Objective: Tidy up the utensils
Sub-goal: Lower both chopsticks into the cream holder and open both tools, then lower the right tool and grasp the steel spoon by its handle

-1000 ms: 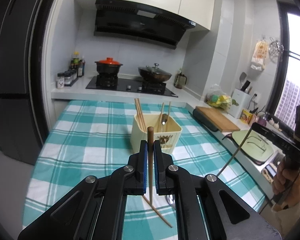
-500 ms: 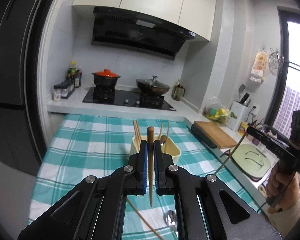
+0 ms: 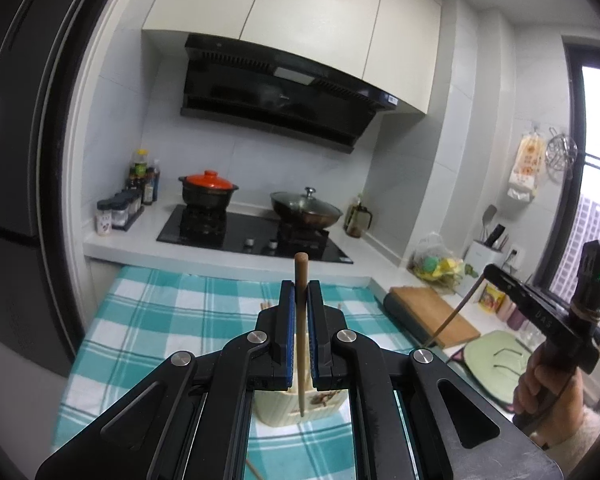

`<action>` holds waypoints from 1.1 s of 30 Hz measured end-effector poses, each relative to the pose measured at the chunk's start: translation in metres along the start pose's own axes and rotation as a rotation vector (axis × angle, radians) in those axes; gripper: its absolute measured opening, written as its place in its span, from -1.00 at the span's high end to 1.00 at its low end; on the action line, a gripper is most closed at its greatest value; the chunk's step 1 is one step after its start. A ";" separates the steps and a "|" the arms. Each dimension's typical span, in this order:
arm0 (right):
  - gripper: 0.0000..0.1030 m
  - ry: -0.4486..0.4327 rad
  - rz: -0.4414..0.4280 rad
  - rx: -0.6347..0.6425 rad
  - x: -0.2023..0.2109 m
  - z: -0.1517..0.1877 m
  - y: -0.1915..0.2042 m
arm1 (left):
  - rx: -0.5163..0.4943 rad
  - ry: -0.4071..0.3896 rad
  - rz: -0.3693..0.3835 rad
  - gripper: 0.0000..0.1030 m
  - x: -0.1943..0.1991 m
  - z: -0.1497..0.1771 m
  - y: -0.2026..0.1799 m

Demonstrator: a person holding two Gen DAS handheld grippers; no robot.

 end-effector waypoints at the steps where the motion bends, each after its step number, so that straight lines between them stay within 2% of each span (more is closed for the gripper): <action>1: 0.86 -0.013 0.003 0.004 -0.008 -0.004 0.000 | 0.006 -0.002 -0.002 0.92 -0.009 0.000 0.000; 5: 0.86 -0.043 0.028 -0.004 -0.043 -0.007 -0.003 | 0.001 0.000 -0.035 0.92 -0.049 0.008 0.008; 9: 0.86 -0.019 0.034 -0.013 -0.081 0.012 -0.009 | 0.015 0.061 -0.065 0.92 -0.094 0.033 0.021; 11: 0.86 0.042 0.027 -0.035 -0.102 0.032 -0.013 | 0.015 0.111 -0.074 0.92 -0.114 0.052 0.026; 18: 0.86 0.337 0.028 -0.099 -0.162 0.104 -0.035 | -0.021 0.295 -0.113 0.92 -0.160 0.114 0.036; 20: 0.86 0.394 0.043 -0.103 -0.172 0.119 -0.041 | -0.022 0.330 -0.121 0.92 -0.167 0.125 0.038; 23: 0.82 0.436 0.074 -0.108 -0.183 0.136 -0.048 | -0.013 0.371 -0.131 0.90 -0.172 0.138 0.042; 24: 0.82 0.456 0.074 -0.122 -0.187 0.142 -0.050 | -0.007 0.374 -0.137 0.79 -0.172 0.138 0.044; 25: 0.75 0.474 0.081 -0.142 -0.190 0.147 -0.053 | 0.000 0.377 -0.144 0.56 -0.169 0.138 0.048; 27: 0.23 0.485 0.110 -0.169 -0.191 0.151 -0.060 | 0.016 0.367 -0.158 0.23 -0.157 0.133 0.054; 28: 0.20 0.465 0.118 -0.178 -0.188 0.147 -0.063 | 0.014 0.358 -0.159 0.16 -0.147 0.129 0.056; 30: 0.20 0.419 0.129 -0.168 -0.175 0.135 -0.066 | -0.004 0.355 -0.161 0.15 -0.126 0.121 0.060; 33: 0.20 0.381 0.116 -0.132 -0.147 0.115 -0.065 | -0.032 0.365 -0.157 -0.05 -0.087 0.116 0.064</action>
Point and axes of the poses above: each gripper's, at about its wrist camera, not at the fingertips, and x roughly against the way its jaws point, y to its left, z to its underside, the point moved 8 cm from there along -x, roughly the way its jaws point, and after that the axes turned 14 degrees about -y, right-handed, at the moved point
